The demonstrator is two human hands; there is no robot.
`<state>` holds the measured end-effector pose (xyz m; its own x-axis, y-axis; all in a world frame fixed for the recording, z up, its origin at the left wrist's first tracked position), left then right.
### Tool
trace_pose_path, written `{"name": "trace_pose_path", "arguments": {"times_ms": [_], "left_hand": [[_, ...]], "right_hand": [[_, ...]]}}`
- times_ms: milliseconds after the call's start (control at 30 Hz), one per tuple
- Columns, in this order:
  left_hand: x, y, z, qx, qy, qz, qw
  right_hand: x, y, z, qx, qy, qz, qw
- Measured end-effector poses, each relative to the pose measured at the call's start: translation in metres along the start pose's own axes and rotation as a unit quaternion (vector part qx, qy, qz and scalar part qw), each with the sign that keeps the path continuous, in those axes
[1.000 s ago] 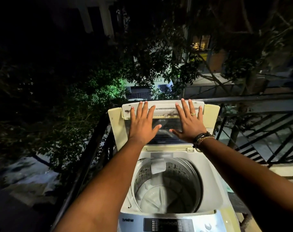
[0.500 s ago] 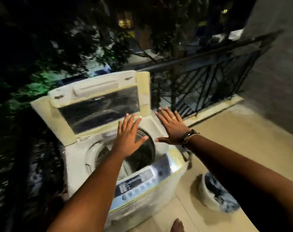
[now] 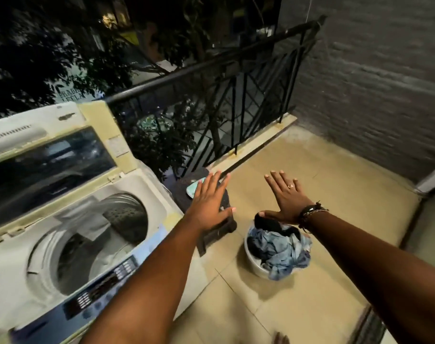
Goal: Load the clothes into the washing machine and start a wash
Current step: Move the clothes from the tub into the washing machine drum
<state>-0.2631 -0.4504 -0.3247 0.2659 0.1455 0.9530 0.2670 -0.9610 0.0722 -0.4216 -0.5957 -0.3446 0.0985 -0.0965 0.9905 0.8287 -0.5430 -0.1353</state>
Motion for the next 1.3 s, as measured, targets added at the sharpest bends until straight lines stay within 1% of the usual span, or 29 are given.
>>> {"name": "trace_pose_path", "arguments": {"times_ms": [100,233,367,467,533,633,733,800,900,933,967,1000,1067,1100,1133,1167,1200,1233,1267,1300], "left_hand": [[-0.048,0.027,-0.045,0.001,-0.009,0.037,0.999],[-0.106,0.046,-0.075,0.043,-0.045,0.061,0.996],[-0.168,0.065,-0.073,0.1,-0.105,0.081,0.986],[-0.226,0.089,-0.063,0.108,-0.109,0.118,0.981],[-0.28,0.105,-0.056,0.099,-0.1,0.151,0.978],[-0.367,0.125,-0.05,0.07,-0.094,0.169,0.979],[-0.474,0.133,-0.05,0.046,-0.066,0.219,0.972],[-0.536,0.13,-0.047,0.055,-0.051,0.244,0.967],[-0.619,0.126,-0.045,0.074,-0.061,0.246,0.965],[-0.637,0.123,-0.044,0.085,-0.059,0.257,0.961],[-0.635,0.124,-0.04,0.101,-0.05,0.248,0.962],[-0.647,0.122,-0.04,0.113,-0.042,0.257,0.959],[-0.662,0.123,-0.043,0.133,-0.023,0.276,0.952],[-0.662,0.127,-0.045,0.135,-0.012,0.283,0.95],[-0.66,0.129,-0.045,0.14,-0.013,0.289,0.947],[-0.655,0.131,-0.046,0.15,-0.023,0.294,0.944],[-0.65,0.134,-0.047,0.16,-0.037,0.293,0.942],[-0.64,0.136,-0.044,0.183,-0.063,0.291,0.937],[-0.629,0.14,-0.041,0.204,-0.089,0.283,0.933],[-0.619,0.144,-0.04,0.21,-0.107,0.285,0.929]], "right_hand": [[-0.033,-0.009,-0.045,0.007,0.013,0.046,0.999],[-0.082,-0.014,-0.099,-0.005,0.018,0.107,0.994],[-0.138,-0.004,-0.139,-0.046,0.054,0.172,0.983],[-0.191,0.008,-0.155,-0.056,0.06,0.195,0.977],[-0.241,0.018,-0.165,-0.058,0.058,0.208,0.975],[-0.324,0.03,-0.178,-0.064,0.066,0.22,0.971],[-0.423,0.037,-0.189,-0.075,0.081,0.253,0.961],[-0.479,0.038,-0.19,-0.083,0.078,0.261,0.959],[-0.56,0.046,-0.197,-0.102,0.086,0.293,0.947],[-0.571,0.052,-0.198,-0.11,0.085,0.288,0.947],[-0.565,0.063,-0.196,-0.112,0.072,0.263,0.956],[-0.566,0.07,-0.193,-0.099,0.049,0.252,0.961],[-0.582,0.077,-0.189,-0.068,0.01,0.252,0.965],[-0.585,0.075,-0.189,-0.064,0.005,0.233,0.97],[-0.585,0.073,-0.194,-0.08,0.005,0.209,0.975],[-0.593,0.066,-0.207,-0.126,0.037,0.204,0.97],[-0.595,0.061,-0.218,-0.188,0.112,0.234,0.947],[-0.589,0.061,-0.217,-0.202,0.166,0.265,0.928],[-0.583,0.061,-0.208,-0.176,0.197,0.294,0.919],[-0.566,0.061,-0.203,-0.133,0.175,0.297,0.929]]}}
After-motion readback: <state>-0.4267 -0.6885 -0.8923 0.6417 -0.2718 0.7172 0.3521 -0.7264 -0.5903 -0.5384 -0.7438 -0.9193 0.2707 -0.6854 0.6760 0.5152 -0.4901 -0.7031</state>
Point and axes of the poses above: each hand's wrist, its own y-axis towards the middle knuckle, its own x-axis out of the back of the hand, z = x × y, the point moved 10 cm from there along y, towards the middle knuckle
